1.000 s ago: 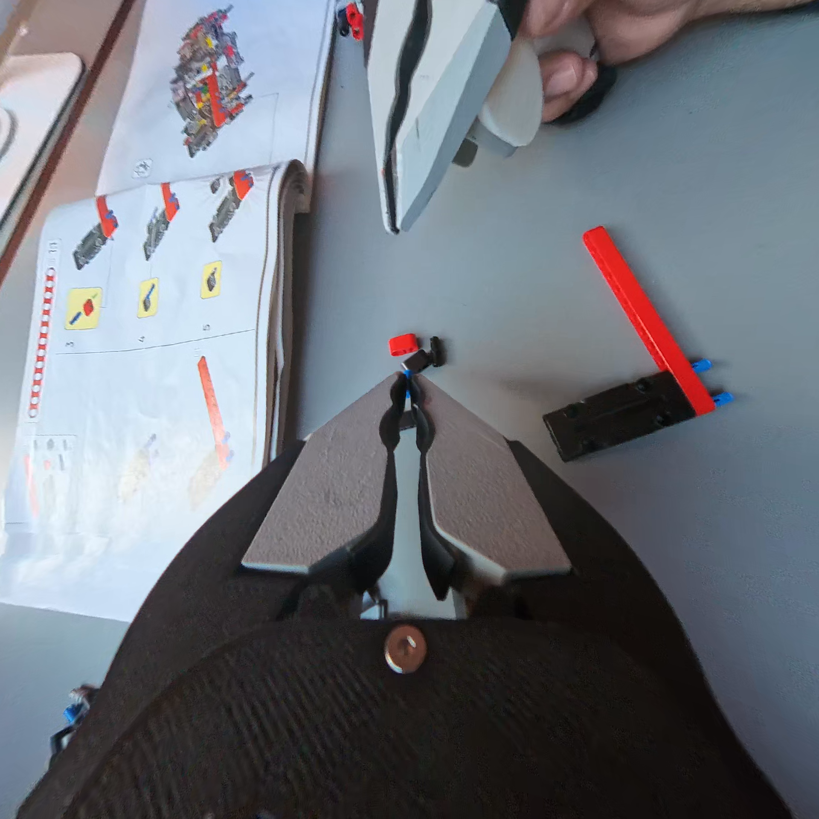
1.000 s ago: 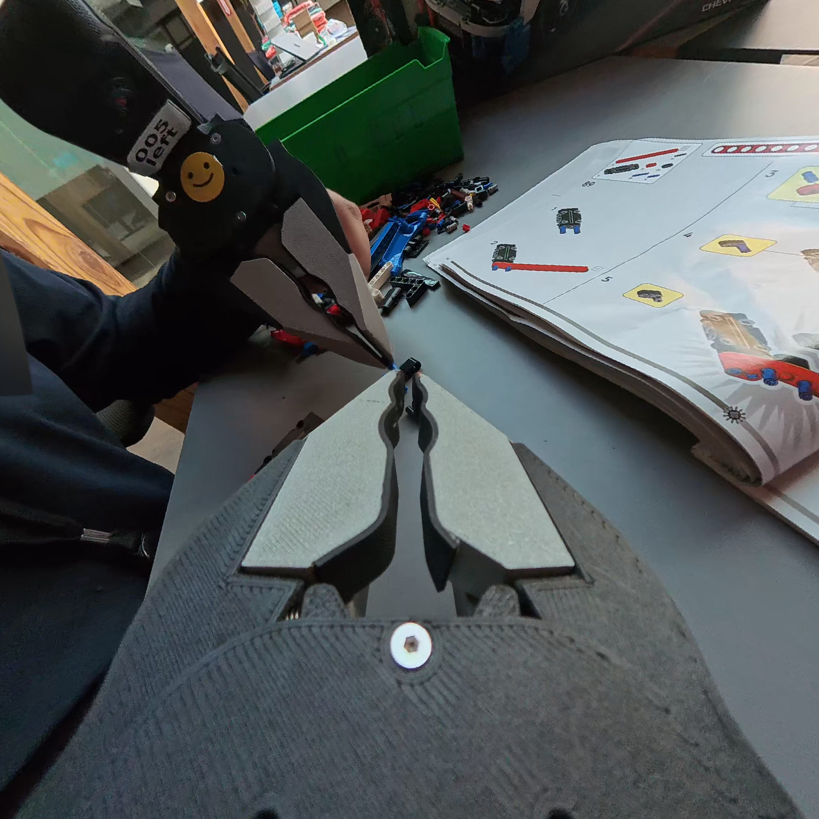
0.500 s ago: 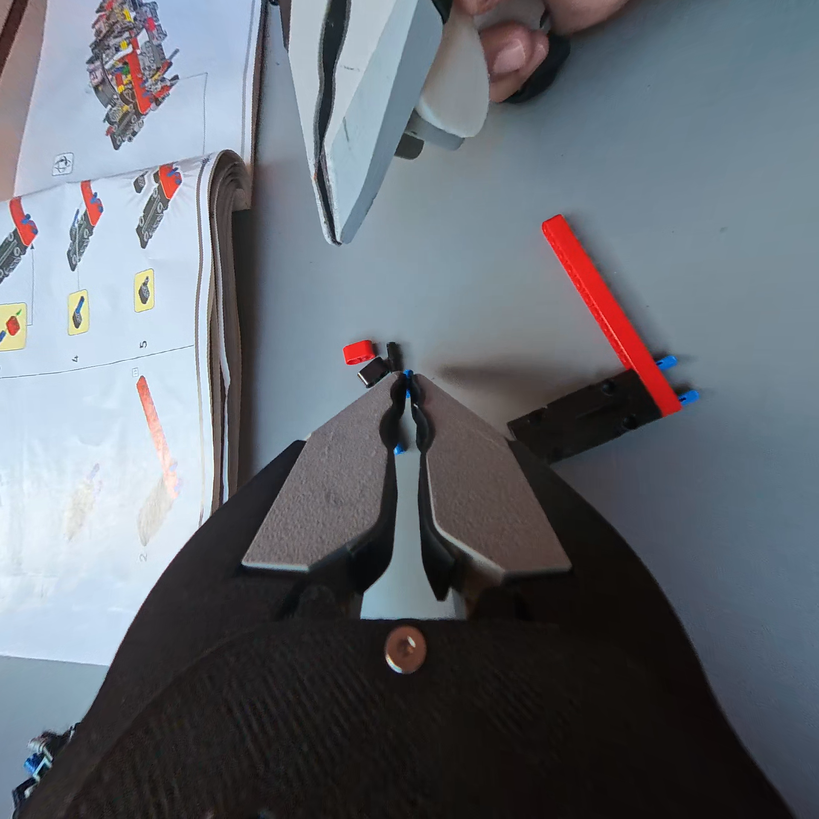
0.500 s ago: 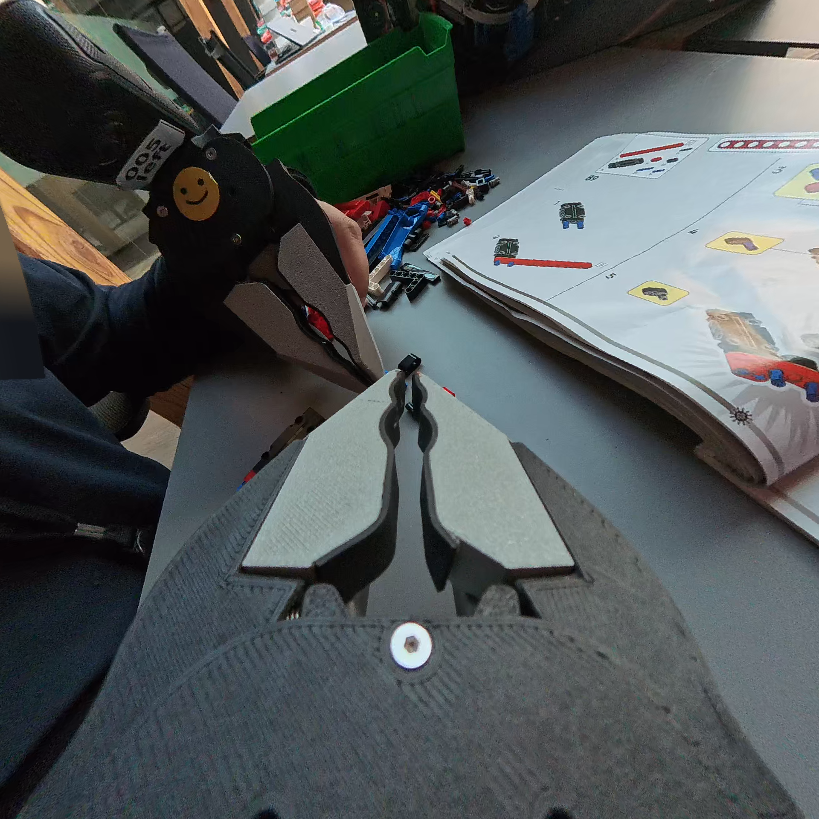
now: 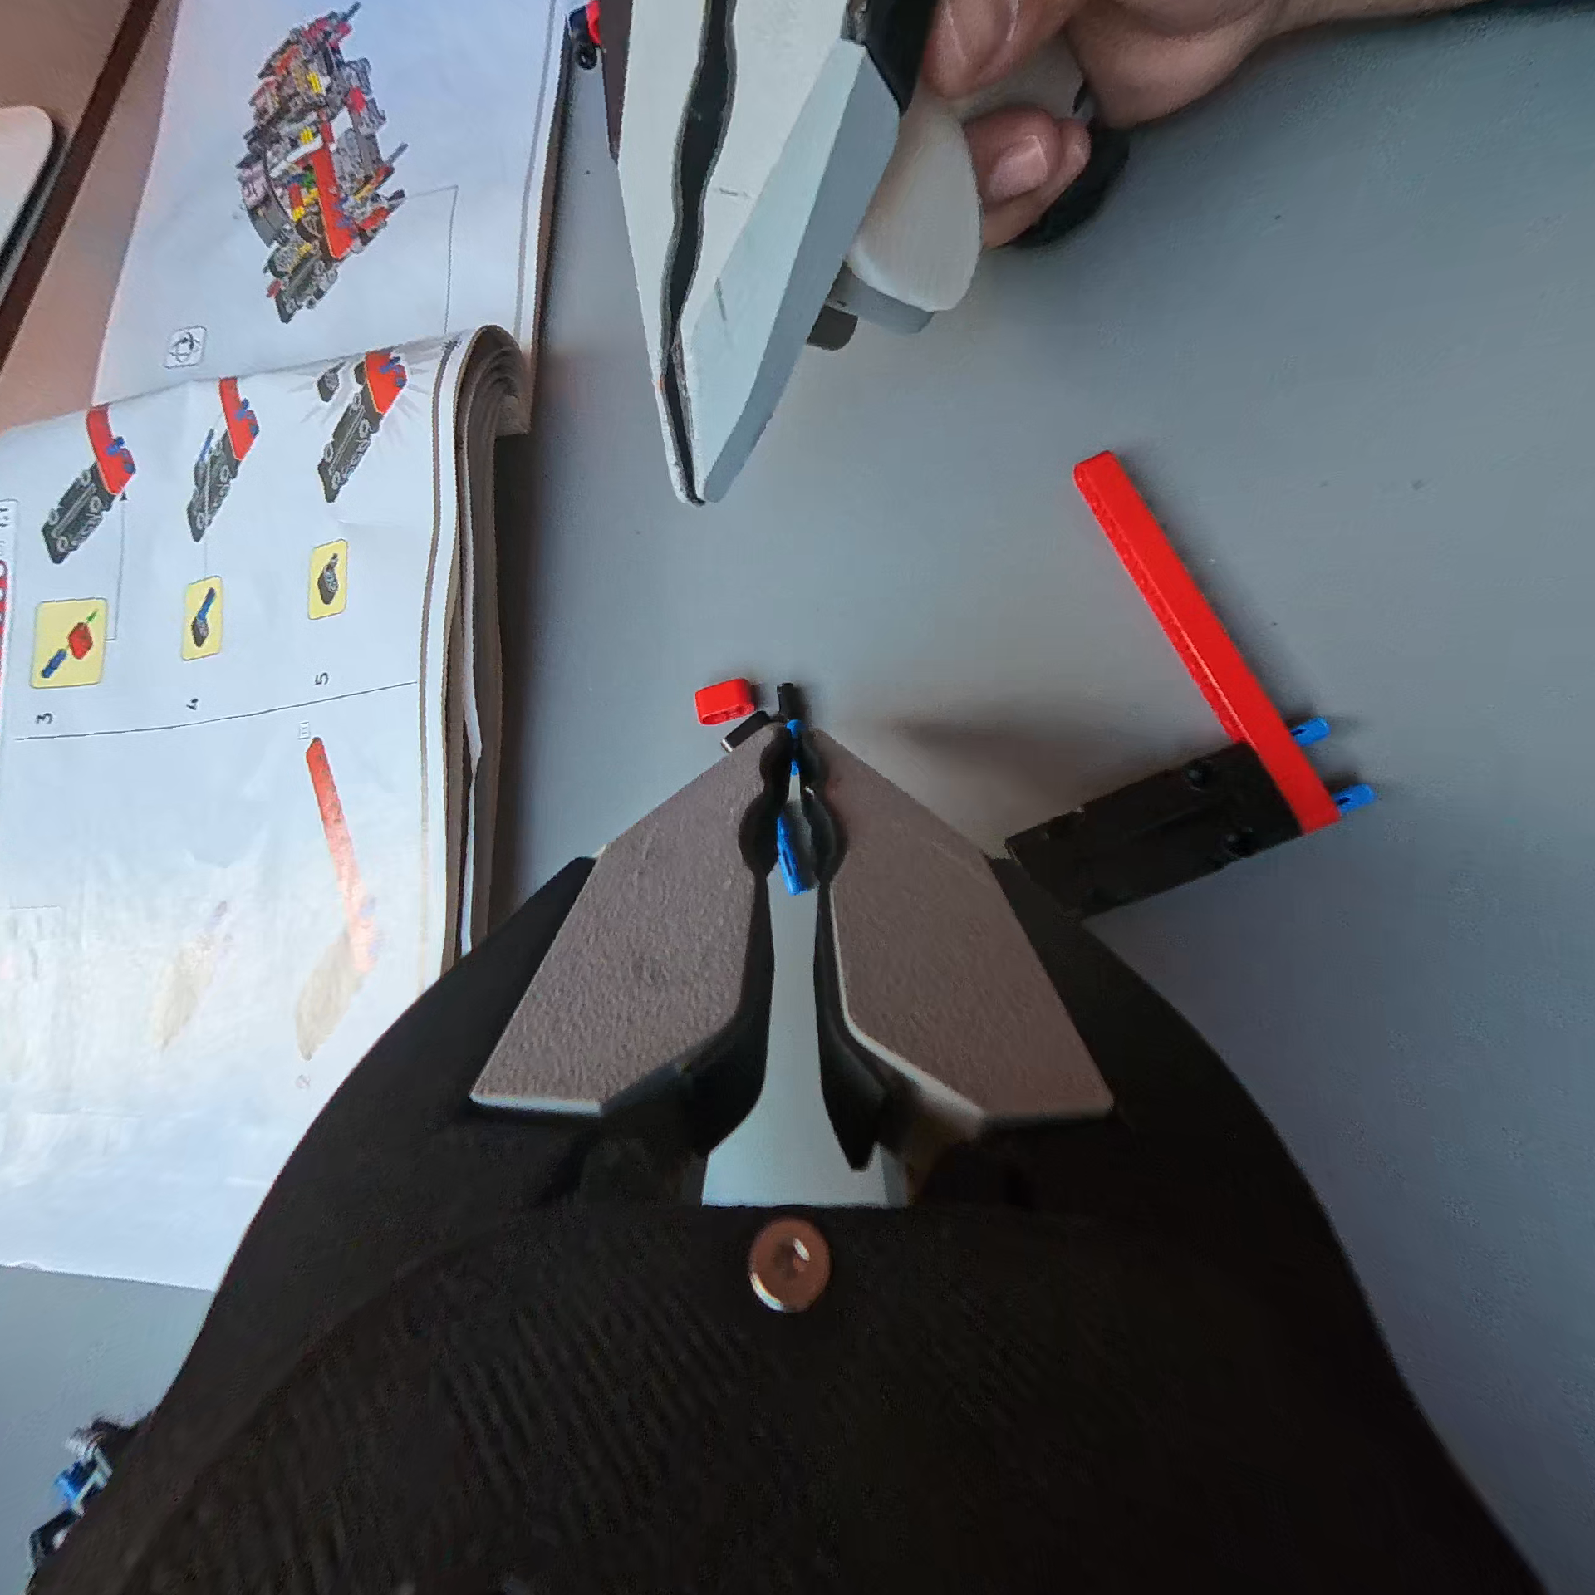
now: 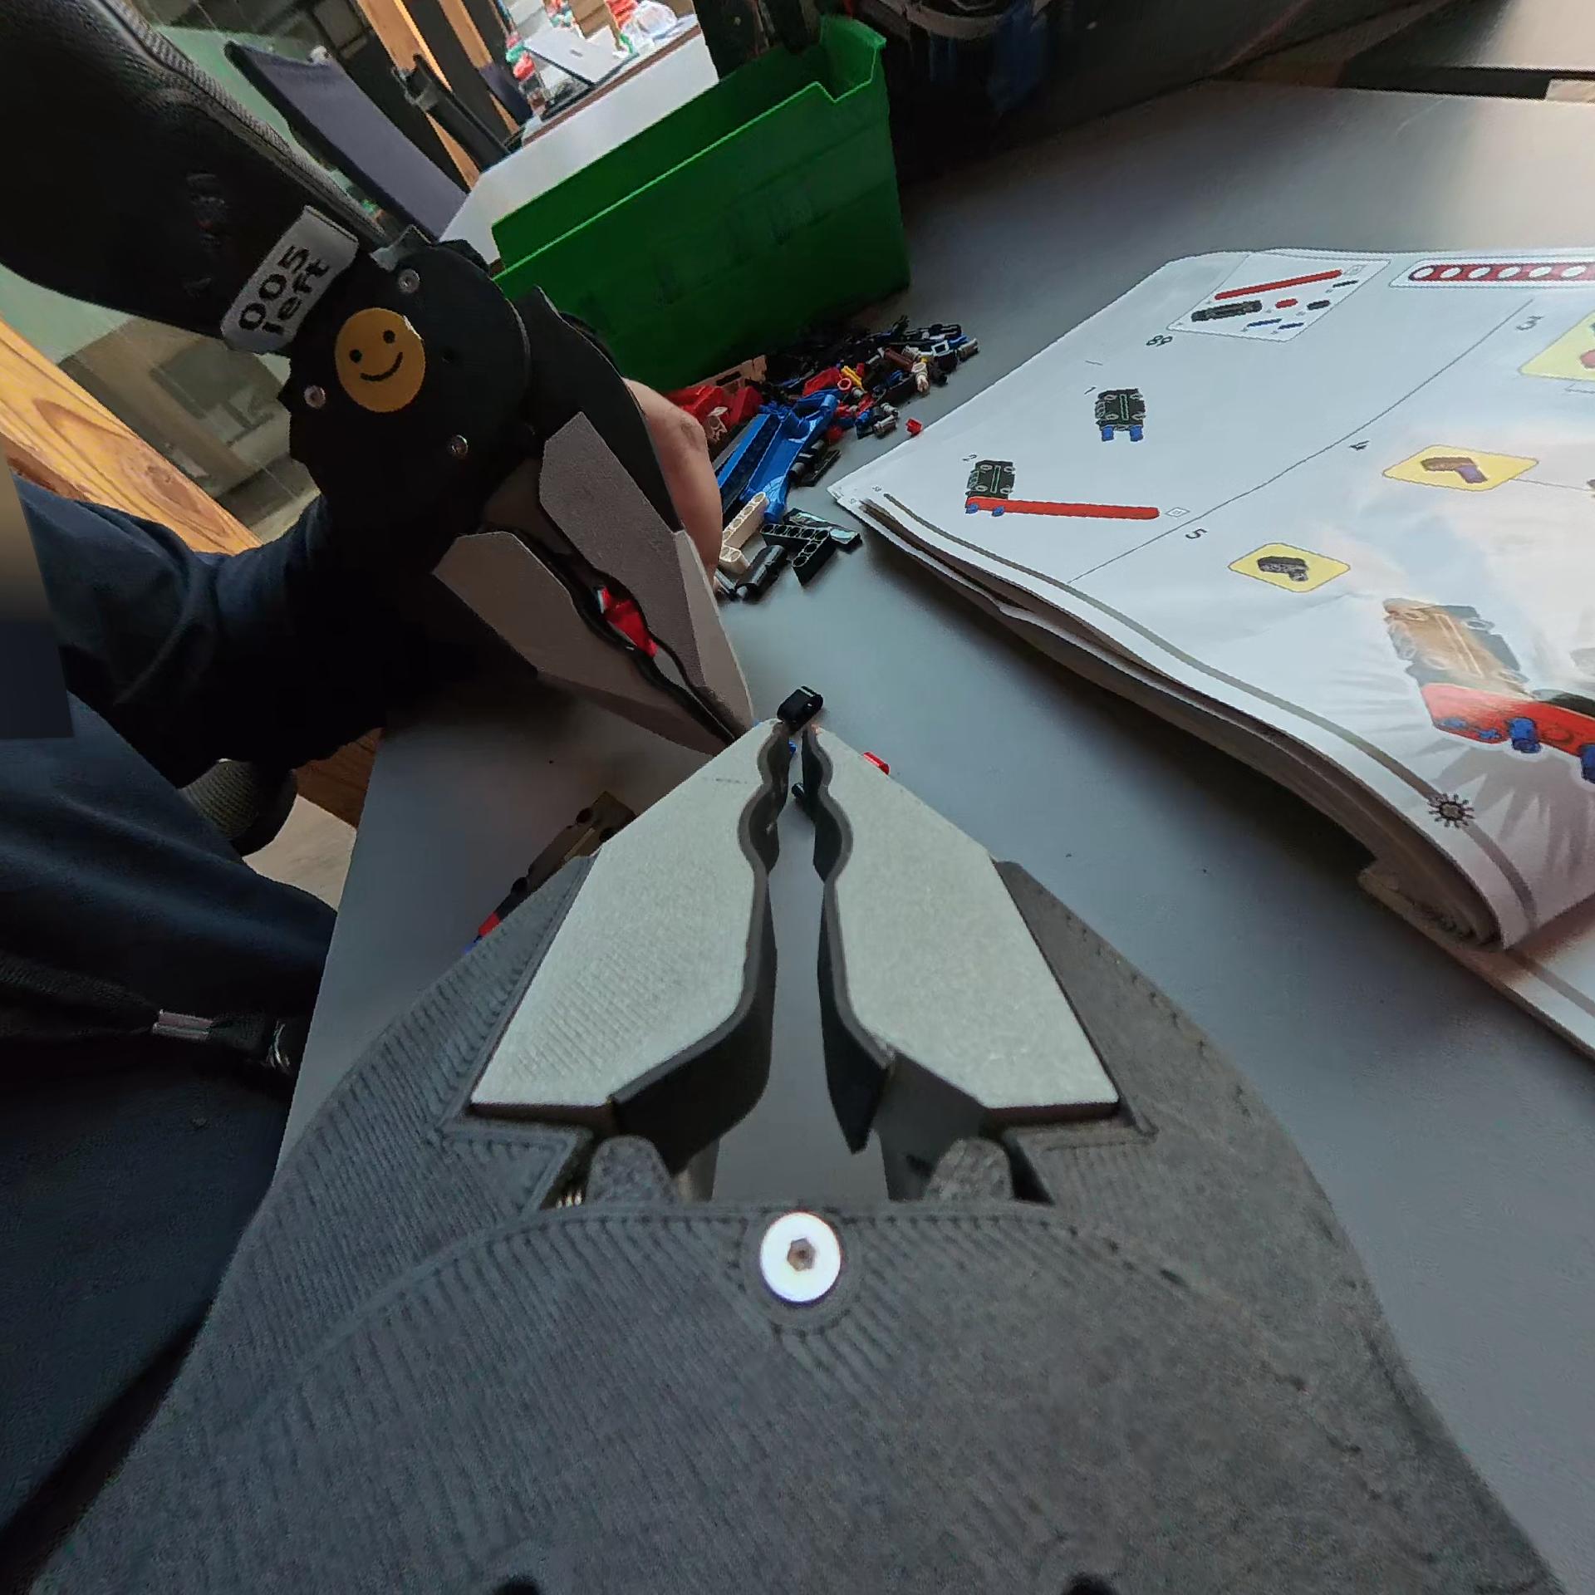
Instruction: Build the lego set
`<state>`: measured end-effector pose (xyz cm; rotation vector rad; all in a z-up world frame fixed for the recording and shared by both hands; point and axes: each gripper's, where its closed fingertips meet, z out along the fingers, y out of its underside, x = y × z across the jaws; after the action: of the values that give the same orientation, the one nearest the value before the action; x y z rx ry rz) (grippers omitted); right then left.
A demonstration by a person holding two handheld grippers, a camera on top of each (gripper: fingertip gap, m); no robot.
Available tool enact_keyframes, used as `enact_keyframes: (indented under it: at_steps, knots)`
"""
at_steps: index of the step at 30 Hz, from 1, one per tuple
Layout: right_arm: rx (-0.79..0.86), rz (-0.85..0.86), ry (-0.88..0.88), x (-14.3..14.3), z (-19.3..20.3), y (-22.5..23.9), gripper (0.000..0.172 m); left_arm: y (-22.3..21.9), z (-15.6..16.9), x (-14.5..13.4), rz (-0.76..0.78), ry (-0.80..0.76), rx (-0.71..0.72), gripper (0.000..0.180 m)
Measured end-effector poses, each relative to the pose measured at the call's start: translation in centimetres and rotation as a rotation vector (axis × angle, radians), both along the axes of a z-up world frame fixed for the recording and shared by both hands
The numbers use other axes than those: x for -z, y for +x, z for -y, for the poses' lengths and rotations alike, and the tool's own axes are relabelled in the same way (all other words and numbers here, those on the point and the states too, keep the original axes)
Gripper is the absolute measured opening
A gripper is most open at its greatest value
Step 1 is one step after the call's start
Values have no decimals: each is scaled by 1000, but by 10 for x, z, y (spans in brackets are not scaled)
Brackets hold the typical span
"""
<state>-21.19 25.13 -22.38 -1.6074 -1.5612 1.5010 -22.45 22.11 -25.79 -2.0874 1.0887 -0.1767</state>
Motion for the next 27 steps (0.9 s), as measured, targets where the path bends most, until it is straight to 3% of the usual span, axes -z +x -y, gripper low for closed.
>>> enact_keyframes:
  at_steps: [27]
  knots:
    - [-4, 8, 27, 2, 2, -1, 0, 9, 8, 12, -32, -45, 50, 0]
